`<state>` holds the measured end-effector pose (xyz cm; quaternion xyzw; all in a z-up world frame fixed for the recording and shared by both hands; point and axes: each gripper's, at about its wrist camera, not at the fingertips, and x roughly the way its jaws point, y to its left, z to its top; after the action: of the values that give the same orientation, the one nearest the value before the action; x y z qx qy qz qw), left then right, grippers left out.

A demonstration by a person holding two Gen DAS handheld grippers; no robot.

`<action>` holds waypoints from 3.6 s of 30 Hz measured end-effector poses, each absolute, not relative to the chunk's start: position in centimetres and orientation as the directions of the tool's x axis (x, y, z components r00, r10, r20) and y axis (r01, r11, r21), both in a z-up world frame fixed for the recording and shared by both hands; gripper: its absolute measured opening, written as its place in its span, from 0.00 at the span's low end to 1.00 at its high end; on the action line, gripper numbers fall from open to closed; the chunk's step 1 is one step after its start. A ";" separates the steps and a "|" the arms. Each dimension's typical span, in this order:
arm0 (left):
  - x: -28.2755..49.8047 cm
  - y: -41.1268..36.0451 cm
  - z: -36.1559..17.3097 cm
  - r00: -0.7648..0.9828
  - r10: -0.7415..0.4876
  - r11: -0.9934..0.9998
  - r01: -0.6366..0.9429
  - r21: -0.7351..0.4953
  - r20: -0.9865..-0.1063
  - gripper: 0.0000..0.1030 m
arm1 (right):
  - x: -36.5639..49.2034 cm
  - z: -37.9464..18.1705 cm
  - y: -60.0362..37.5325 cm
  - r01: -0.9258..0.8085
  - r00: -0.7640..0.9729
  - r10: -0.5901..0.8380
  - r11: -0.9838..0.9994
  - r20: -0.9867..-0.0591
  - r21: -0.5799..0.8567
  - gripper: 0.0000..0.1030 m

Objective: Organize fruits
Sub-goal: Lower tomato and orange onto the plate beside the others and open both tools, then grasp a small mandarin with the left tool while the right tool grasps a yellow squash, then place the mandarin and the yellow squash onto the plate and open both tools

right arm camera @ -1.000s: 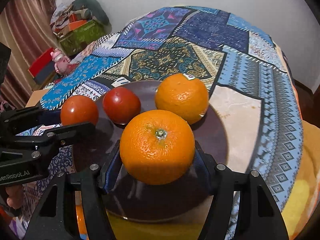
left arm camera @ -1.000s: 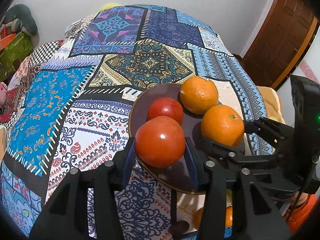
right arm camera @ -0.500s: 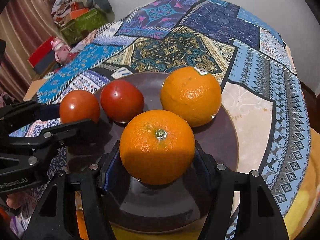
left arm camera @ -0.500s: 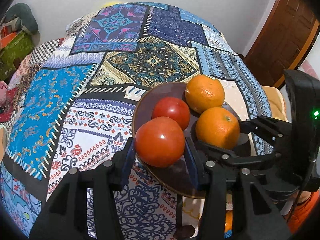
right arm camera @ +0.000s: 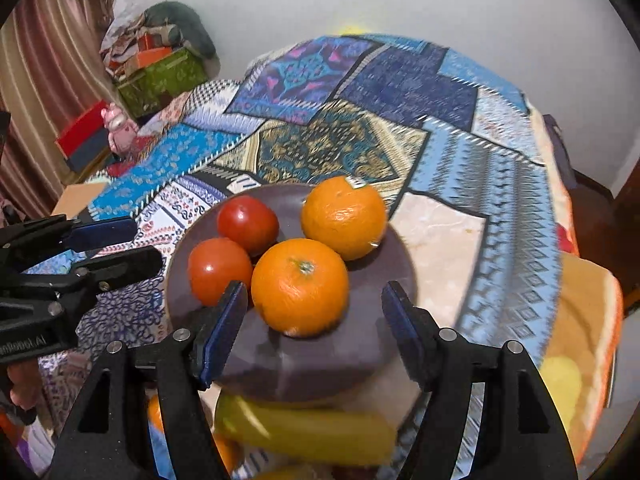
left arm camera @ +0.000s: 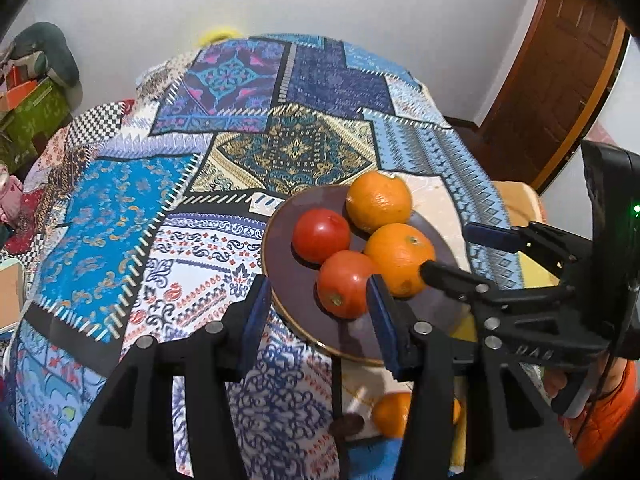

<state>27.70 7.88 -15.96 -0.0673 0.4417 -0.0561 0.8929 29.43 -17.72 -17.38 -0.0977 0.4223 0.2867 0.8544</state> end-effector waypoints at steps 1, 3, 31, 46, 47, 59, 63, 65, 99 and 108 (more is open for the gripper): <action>27.1 7.9 -15.5 0.611 -0.163 0.984 0.044 -0.173 -0.775 0.48 | 29.1 -17.0 -18.1 -0.568 0.486 0.408 0.820 -0.773 0.076 0.67; 26.1 7.9 -14.8 0.620 -0.164 0.984 0.046 -0.173 -0.767 0.48 | 28.1 -16.3 -19.2 -0.557 0.501 0.408 0.827 -0.763 0.076 0.68; 15.8 6.1 -18.2 0.535 -0.207 0.976 0.052 -0.213 -0.819 0.54 | 19.8 -23.0 -20.1 -0.487 0.355 0.397 0.851 -0.846 0.195 0.83; 17.2 3.2 -19.9 0.486 -0.255 0.967 0.114 -0.229 -0.836 0.51 | 18.7 -22.1 -26.3 -0.494 0.343 0.414 0.843 -0.843 0.213 0.38; 17.4 3.0 -20.0 0.484 -0.256 0.967 0.116 -0.228 -0.837 0.50 | 18.7 -22.0 -26.6 -0.489 0.347 0.413 0.846 -0.842 0.214 0.36; 20.6 1.9 -20.8 0.473 -0.239 0.971 0.105 -0.216 -0.848 0.40 | 20.5 -22.6 -26.8 -0.471 0.358 0.413 0.854 -0.837 0.220 0.36; 21.4 2.0 -20.9 0.478 -0.226 0.974 0.094 -0.207 -0.848 0.40 | 21.1 -23.0 -26.4 -0.473 0.363 0.421 0.852 -0.832 0.225 0.36; 21.8 2.1 -21.0 0.477 -0.228 0.973 0.089 -0.212 -0.849 0.40 | 21.2 -23.0 -26.3 -0.472 0.374 0.419 0.854 -0.827 0.219 0.36; 23.1 6.5 -16.0 0.621 -0.142 0.986 0.020 -0.165 -0.770 0.36 | 25.1 -15.9 -24.9 -0.510 0.529 0.505 0.832 -0.682 0.220 0.35; 26.6 7.8 -16.3 0.627 -0.113 0.989 -0.004 -0.148 -0.770 0.36 | 29.1 -16.6 -23.1 -0.463 0.535 0.495 0.850 -0.684 0.253 0.35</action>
<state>26.59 7.79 -16.27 -0.0679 0.4306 -0.0305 0.8995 29.09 -23.12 -16.57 0.0205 0.3970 0.2735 0.8759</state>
